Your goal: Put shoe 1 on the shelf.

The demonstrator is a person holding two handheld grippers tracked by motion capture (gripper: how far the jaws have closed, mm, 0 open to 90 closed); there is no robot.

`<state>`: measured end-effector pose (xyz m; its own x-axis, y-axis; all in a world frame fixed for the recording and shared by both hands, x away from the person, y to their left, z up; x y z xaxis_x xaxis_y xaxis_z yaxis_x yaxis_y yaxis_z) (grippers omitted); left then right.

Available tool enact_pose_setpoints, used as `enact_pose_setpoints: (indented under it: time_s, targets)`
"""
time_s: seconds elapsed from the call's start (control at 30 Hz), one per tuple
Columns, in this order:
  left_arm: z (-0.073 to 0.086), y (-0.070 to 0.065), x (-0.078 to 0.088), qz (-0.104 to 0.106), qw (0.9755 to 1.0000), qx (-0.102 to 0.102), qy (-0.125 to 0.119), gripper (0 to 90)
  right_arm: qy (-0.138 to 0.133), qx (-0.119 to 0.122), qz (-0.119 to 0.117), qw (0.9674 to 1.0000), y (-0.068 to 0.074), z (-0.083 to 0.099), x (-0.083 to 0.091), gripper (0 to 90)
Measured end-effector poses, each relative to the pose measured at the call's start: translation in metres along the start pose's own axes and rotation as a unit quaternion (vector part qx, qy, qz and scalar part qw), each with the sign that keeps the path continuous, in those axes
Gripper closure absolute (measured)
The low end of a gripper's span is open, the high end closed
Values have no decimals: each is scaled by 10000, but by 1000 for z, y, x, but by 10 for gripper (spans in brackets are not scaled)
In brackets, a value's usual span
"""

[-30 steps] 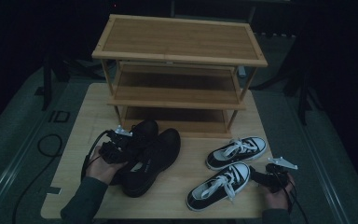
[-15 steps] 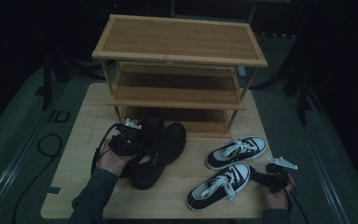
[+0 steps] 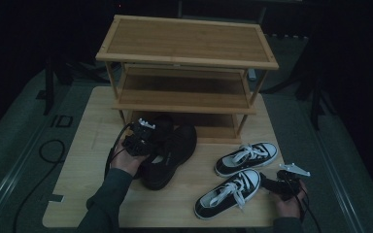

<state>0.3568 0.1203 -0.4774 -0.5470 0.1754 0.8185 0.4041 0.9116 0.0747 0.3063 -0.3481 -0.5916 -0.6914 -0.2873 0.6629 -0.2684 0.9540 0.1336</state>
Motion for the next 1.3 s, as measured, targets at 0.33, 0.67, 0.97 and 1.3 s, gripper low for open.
enact_pose_setpoints:
  time_s: [0.33,0.67,0.97,1.3]
  targets:
    - [-11,-1,-9,-130,9998,103,-82,846,0,0,0,10000,0,0,0,124]
    - [-21,-6,-22,-228,9995,197,-102,846,-1,3,0,10000,0,0,0,124]
    - [-29,-10,-34,-496,9980,392,-74,846,-1,4,0,10000,0,0,0,124]
    - [-35,-10,-39,-811,9946,639,-80,845,0,1,0,10000,0,0,0,124]
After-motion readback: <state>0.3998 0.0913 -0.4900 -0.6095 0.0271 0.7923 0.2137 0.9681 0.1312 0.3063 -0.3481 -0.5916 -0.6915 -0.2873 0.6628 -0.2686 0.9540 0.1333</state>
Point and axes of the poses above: each handheld gripper's, and its own axes: x roughly backward along the jaws, z roughly out of its underside, y roughly to its left, the point moved 2 cm from there along -x, roughly forward along the jaws, and after that the axes turned 11 degrees about -z, right-handed, at the moved point
